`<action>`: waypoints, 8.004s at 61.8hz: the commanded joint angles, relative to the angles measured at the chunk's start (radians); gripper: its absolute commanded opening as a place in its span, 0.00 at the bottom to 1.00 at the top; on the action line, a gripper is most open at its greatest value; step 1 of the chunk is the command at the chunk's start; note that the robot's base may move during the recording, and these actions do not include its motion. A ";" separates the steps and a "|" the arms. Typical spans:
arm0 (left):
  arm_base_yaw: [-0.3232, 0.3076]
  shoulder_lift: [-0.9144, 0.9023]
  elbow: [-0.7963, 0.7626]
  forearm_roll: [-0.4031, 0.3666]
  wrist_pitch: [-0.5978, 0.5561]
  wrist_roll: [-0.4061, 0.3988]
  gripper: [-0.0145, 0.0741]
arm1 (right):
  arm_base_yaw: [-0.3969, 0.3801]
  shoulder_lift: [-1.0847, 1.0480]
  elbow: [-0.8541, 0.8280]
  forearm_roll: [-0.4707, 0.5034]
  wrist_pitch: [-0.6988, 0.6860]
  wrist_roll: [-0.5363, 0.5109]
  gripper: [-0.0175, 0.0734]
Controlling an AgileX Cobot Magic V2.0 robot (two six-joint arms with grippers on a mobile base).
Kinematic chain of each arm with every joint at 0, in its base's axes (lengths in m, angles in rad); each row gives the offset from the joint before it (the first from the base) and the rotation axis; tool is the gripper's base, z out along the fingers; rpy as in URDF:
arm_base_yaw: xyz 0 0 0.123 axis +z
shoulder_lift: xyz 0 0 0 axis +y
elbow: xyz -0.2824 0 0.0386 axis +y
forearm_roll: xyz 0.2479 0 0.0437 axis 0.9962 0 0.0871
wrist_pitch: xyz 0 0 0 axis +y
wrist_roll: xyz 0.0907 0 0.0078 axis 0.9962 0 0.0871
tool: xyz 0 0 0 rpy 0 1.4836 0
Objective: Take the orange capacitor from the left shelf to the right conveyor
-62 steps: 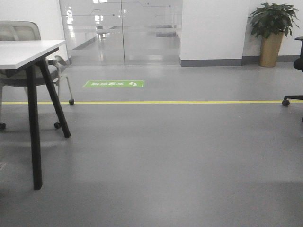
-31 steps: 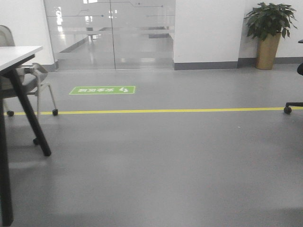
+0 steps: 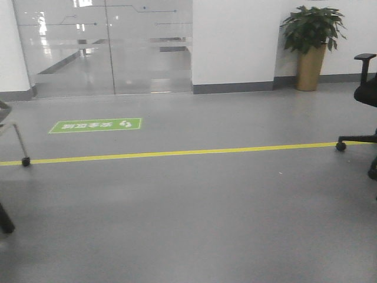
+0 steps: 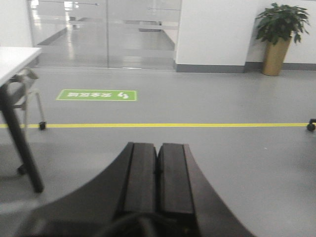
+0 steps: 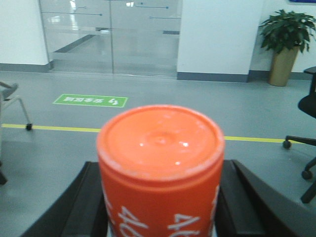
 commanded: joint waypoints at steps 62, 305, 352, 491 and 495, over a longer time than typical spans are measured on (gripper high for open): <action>-0.002 -0.011 -0.005 -0.002 -0.090 -0.002 0.02 | -0.005 0.014 -0.033 -0.006 -0.096 -0.007 0.30; 0.020 -0.011 -0.005 -0.002 -0.090 -0.002 0.02 | -0.016 1.009 -0.150 0.026 -0.895 -0.007 0.30; 0.020 -0.011 -0.005 -0.002 -0.090 -0.002 0.02 | -0.160 1.538 -0.149 -0.064 -1.260 -0.009 0.30; 0.020 -0.011 -0.005 -0.002 -0.090 -0.002 0.02 | -0.153 0.460 -0.047 -0.057 -0.441 0.038 0.27; 0.020 -0.011 -0.005 -0.002 -0.090 -0.002 0.02 | -0.180 0.381 0.026 -0.032 -0.442 0.036 0.27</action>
